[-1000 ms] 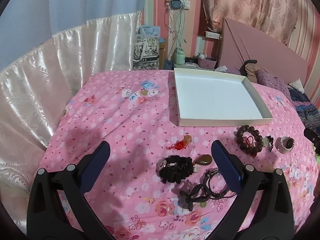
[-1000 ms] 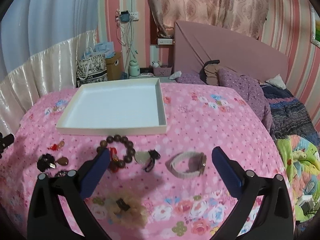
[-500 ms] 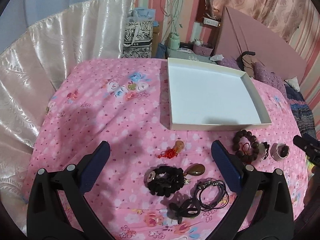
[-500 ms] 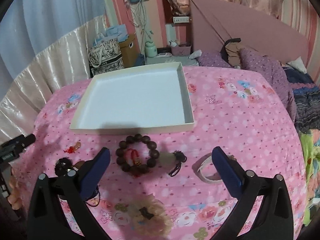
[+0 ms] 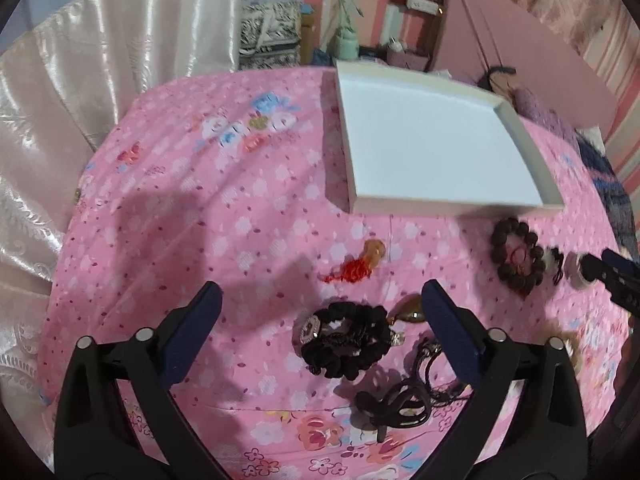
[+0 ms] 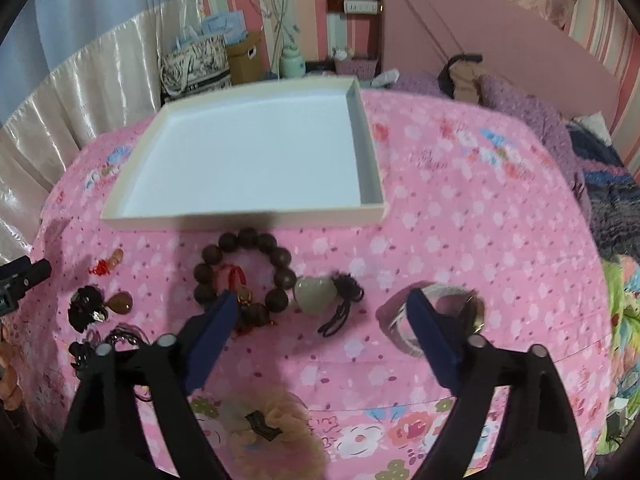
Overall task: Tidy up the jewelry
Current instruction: 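Close left tool on black charm bracelet while right tool grips jade pendant cord, then carry black bracelet into white tray with left tool while right tool carries jade pendant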
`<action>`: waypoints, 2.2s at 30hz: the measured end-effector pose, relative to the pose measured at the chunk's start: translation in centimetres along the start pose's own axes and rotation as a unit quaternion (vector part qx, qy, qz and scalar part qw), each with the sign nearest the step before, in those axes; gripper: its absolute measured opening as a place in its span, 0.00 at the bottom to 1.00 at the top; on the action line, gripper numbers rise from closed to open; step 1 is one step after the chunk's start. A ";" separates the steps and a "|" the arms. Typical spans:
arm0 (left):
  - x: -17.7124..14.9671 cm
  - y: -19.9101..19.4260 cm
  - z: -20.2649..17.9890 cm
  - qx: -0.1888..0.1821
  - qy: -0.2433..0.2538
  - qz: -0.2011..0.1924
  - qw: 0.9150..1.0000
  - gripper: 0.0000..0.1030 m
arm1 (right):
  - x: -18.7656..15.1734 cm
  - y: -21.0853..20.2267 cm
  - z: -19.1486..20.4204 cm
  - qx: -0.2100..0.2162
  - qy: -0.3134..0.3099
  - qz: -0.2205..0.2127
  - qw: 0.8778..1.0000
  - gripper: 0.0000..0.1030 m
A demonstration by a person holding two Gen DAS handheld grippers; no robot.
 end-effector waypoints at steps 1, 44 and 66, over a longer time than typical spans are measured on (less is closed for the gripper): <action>-0.1 0.3 -0.1 -0.002 0.003 0.006 1.000 0.89 | -0.1 0.5 -0.1 -0.002 0.001 0.006 1.000 0.74; -1.5 6.3 -0.2 -0.050 0.042 0.084 0.994 0.13 | -0.7 5.6 -1.2 0.014 0.002 0.061 0.998 0.05; 1.1 -0.8 -1.6 -0.061 0.045 -0.019 0.997 0.07 | 0.7 1.3 -0.3 0.027 -0.021 0.000 0.999 0.04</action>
Point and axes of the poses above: each gripper's, at about its wrist camera, not at the fingertips, and y roughly the way its jaws point, z to its left, x to its top, the point moved 1 cm from there along y, roughly the way its jaws point, and after that the axes turned 10 degrees about y, right-handed, at the moved point
